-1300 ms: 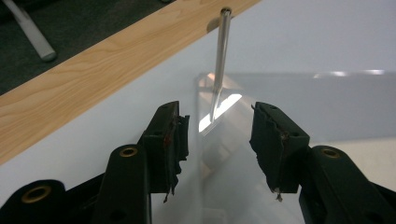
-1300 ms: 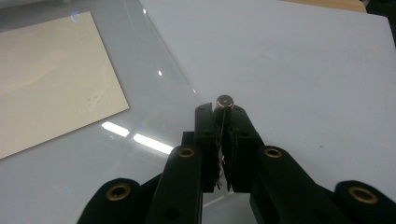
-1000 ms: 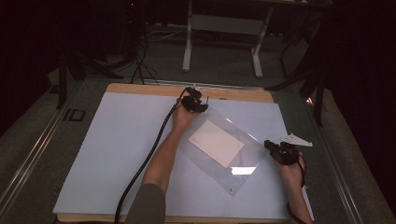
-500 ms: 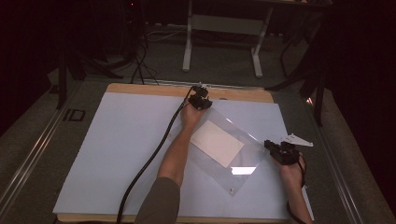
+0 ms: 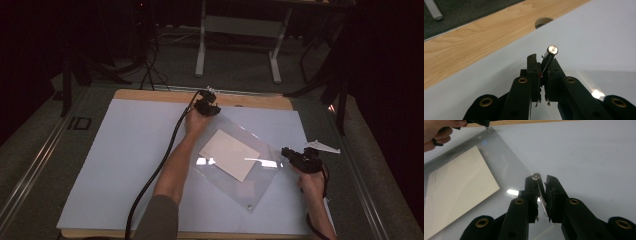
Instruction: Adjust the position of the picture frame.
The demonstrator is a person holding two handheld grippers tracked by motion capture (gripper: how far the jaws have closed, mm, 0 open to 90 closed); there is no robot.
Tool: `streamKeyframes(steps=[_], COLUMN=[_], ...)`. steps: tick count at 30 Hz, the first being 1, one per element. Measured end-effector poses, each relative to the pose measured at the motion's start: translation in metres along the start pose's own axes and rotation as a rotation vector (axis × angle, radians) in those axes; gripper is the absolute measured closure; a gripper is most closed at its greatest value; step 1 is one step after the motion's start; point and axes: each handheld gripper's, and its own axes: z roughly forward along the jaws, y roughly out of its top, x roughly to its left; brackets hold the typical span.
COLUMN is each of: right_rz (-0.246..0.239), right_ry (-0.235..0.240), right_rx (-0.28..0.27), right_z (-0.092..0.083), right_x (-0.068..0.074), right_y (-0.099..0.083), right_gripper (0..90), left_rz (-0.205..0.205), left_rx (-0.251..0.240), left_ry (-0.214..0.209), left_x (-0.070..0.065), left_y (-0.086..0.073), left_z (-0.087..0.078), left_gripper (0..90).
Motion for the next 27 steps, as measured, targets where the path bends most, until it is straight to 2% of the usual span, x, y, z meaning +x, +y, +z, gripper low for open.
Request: streamKeyframes(steps=[7, 8, 11, 15, 16, 17, 18, 21, 22, 23, 24, 25, 26, 27], right_rz=[0.021, 0.029, 0.04, 0.048, 0.048, 0.048, 0.043, 0.043, 0.039, 0.039, 0.034, 0.035, 0.031, 0.031], right_ry=[0.034, 0.049, 0.064, 0.089, 0.101, 0.101, 0.11, 0.123, 0.125, 0.125, 0.137, 0.142, 0.147, 0.147], right_rx=[0.015, 0.016, 0.019, 0.026, 0.034, 0.034, 0.039, 0.043, 0.048, 0.048, 0.057, 0.059, 0.063, 0.063], right_z=[0.007, 0.01, 0.014, 0.023, 0.027, 0.027, 0.031, 0.035, 0.039, 0.039, 0.043, 0.046, 0.048, 0.048], right_x=[0.004, 0.005, 0.006, 0.012, 0.015, 0.015, 0.018, 0.023, 0.026, 0.026, 0.029, 0.031, 0.033, 0.033], right_y=[0.005, 0.007, 0.009, 0.014, 0.017, 0.017, 0.021, 0.027, 0.031, 0.031, 0.036, 0.038, 0.04, 0.04], right_gripper=[79.4, 79.1, 78.6, 78.7, 78.7, 78.7, 78.8, 78.8, 78.9, 78.9, 78.9, 79.0, 79.0, 79.0], left_rz=[-0.024, -0.036, -0.04, -0.048, -0.059, -0.059, -0.075, -0.08, -0.094, -0.094, -0.106, -0.106, -0.121, -0.121], left_rx=[0.006, 0.01, 0.017, 0.033, 0.04, 0.04, 0.036, 0.036, 0.038, 0.038, 0.036, 0.036, 0.038, 0.038], left_ry=[0.004, 0.009, 0.015, 0.03, 0.033, 0.033, 0.035, 0.042, 0.042, 0.042, 0.047, 0.047, 0.057, 0.057], left_x=[0.009, 0.012, 0.016, 0.023, 0.027, 0.027, 0.031, 0.034, 0.038, 0.038, 0.04, 0.04, 0.041, 0.041], left_y=[-0.01, -0.013, -0.015, -0.021, -0.025, -0.025, -0.032, -0.039, -0.046, -0.046, -0.053, -0.053, -0.06, -0.06], left_z=[-0.016, -0.024, -0.031, -0.046, -0.055, -0.055, -0.065, -0.075, -0.084, -0.084, -0.093, -0.093, -0.103, -0.103], left_gripper=[84.0, 83.8, 83.5, 83.5, 83.5, 83.6, 83.6, 83.5, 83.4, 83.5, 83.5, 83.5, 83.5, 83.5])
